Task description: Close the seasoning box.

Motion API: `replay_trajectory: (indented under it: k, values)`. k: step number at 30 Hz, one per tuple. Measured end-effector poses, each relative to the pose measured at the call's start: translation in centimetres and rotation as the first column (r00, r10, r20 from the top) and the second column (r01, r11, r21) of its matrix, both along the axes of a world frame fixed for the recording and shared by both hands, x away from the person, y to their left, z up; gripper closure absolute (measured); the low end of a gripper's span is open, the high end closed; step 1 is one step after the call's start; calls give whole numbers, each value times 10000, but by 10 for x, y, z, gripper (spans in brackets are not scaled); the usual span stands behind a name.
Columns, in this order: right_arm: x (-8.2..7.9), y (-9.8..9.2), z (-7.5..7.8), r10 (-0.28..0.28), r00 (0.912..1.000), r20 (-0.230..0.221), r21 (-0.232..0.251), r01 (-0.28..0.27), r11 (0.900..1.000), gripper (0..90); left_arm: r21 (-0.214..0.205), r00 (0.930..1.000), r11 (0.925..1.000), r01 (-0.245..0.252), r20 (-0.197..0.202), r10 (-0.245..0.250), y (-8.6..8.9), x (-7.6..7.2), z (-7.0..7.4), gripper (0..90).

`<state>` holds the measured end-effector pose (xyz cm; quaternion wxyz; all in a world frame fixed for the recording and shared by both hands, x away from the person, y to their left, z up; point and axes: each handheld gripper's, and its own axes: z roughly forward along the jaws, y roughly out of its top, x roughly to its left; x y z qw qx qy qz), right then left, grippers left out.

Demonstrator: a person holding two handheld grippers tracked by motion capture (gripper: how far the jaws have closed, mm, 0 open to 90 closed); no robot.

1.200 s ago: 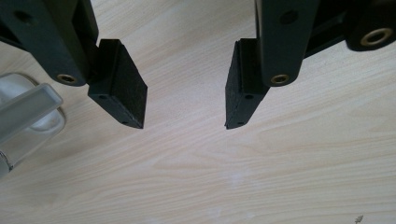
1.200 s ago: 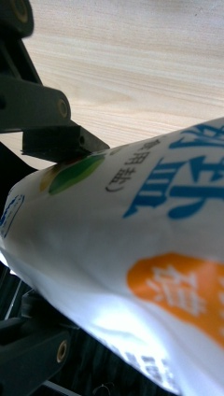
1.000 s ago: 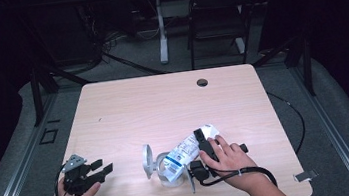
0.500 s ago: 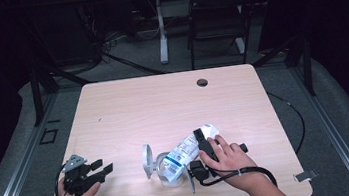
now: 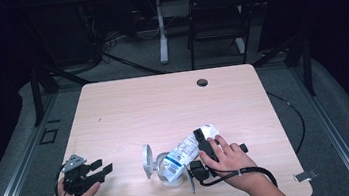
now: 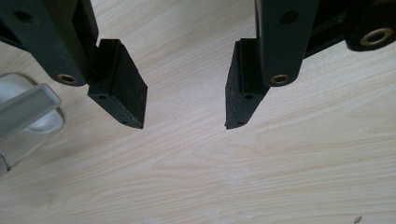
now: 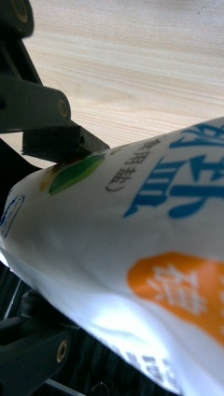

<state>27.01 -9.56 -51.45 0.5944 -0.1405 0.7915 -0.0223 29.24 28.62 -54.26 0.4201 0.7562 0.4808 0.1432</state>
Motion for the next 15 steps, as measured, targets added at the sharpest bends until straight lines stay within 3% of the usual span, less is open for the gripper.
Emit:
replay_trajectory:
  k: [15]
  values:
    - [0, 1, 1, 17, 10000, 35, -88, -17, 10000, 403, -4, 10000, 10000, -17, -36, 17, 0, 0, -1, 491]
